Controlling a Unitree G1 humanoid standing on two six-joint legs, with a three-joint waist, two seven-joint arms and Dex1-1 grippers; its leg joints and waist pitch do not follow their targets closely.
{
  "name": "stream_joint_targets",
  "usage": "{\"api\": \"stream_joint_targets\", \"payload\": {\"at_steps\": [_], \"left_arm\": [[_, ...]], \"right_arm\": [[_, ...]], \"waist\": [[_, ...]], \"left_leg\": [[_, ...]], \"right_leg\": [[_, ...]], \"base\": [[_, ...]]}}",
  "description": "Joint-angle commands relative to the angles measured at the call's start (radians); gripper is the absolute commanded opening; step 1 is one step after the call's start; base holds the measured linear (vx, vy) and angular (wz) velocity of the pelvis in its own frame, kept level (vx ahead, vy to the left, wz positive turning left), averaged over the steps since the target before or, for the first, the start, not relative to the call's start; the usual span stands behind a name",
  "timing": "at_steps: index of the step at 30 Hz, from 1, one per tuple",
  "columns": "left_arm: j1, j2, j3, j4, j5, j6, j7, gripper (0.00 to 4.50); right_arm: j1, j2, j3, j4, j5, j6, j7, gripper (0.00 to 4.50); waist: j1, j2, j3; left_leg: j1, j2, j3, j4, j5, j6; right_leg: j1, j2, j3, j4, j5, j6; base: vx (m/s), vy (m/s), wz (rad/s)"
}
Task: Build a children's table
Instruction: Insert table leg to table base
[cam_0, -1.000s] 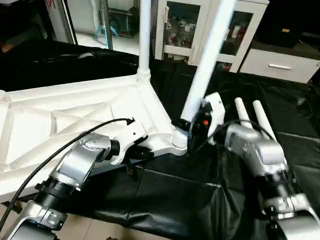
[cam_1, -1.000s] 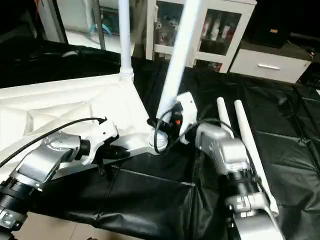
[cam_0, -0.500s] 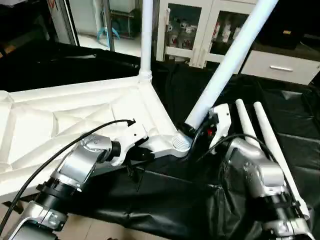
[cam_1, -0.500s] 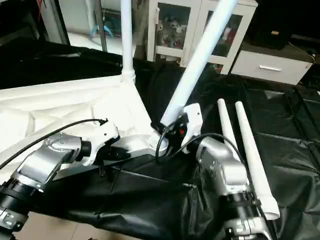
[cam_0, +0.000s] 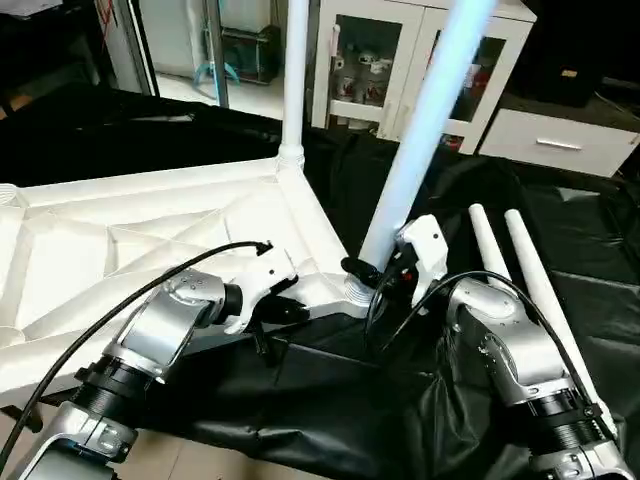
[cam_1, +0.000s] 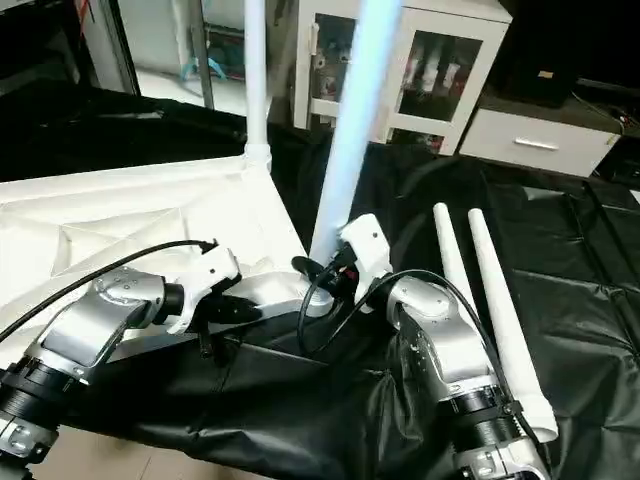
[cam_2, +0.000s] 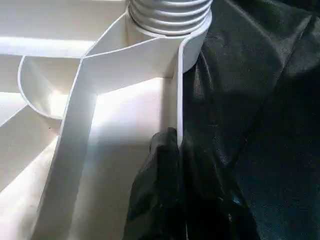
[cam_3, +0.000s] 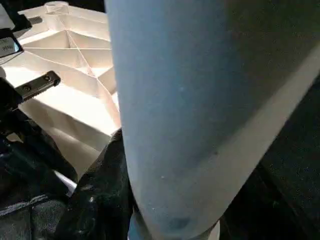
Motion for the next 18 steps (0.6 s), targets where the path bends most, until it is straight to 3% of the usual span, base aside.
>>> {"api": "stream_joint_targets", "payload": {"at_steps": [1,3,6,13,18], "left_arm": [[0.027,-0.006,-0.022,0.029,-0.005,0.022,0.001,0.0],[0.027,-0.007,-0.021,0.029,-0.005,0.022,0.0,0.0],[0.027,-0.007,-0.022,0.028,-0.006,0.02,-0.001,0.0],[0.03,-0.009,-0.023,0.02,-0.007,0.018,0.001,0.0],[0.038,-0.004,-0.017,0.016,-0.007,0.018,0.009,0.0]], "right_arm": [[0.042,-0.025,0.054,0.055,-0.039,0.085,0.027,1.86],[0.034,-0.032,0.065,0.065,-0.03,0.151,0.047,1.86],[0.019,-0.025,0.059,0.086,-0.027,0.171,0.043,1.86],[-0.009,-0.008,0.059,0.141,-0.039,0.161,0.03,1.86],[0.007,-0.006,0.055,0.132,-0.04,0.164,0.026,1.86]], "waist": [[-0.003,0.007,-0.033],[-0.004,0.005,-0.033],[-0.004,0.007,-0.032],[-0.008,0.006,-0.029],[-0.007,0.004,-0.031]], "left_leg": [[-0.002,-0.001,0.006,-0.078,-0.299,-0.005],[-0.002,-0.001,0.006,-0.078,-0.3,-0.003],[-0.001,-0.001,0.006,-0.079,-0.307,-0.006],[0.003,-0.001,0.002,-0.081,-0.373,-0.017],[0.002,0.0,0.001,-0.083,-0.37,-0.016]], "right_leg": [[0.037,-0.043,0.031,-0.085,-0.335,-0.142],[0.037,-0.043,0.031,-0.085,-0.336,-0.143],[0.034,-0.044,0.031,-0.086,-0.35,-0.142],[0.027,-0.046,0.029,-0.098,-0.444,-0.113],[0.027,-0.046,0.029,-0.098,-0.434,-0.109]], "base": [[0.0,0.0,0.0],[0.0,0.0,0.0],[0.0,0.0,0.0],[0.0,0.0,0.0],[0.0,0.0,0.0]]}}
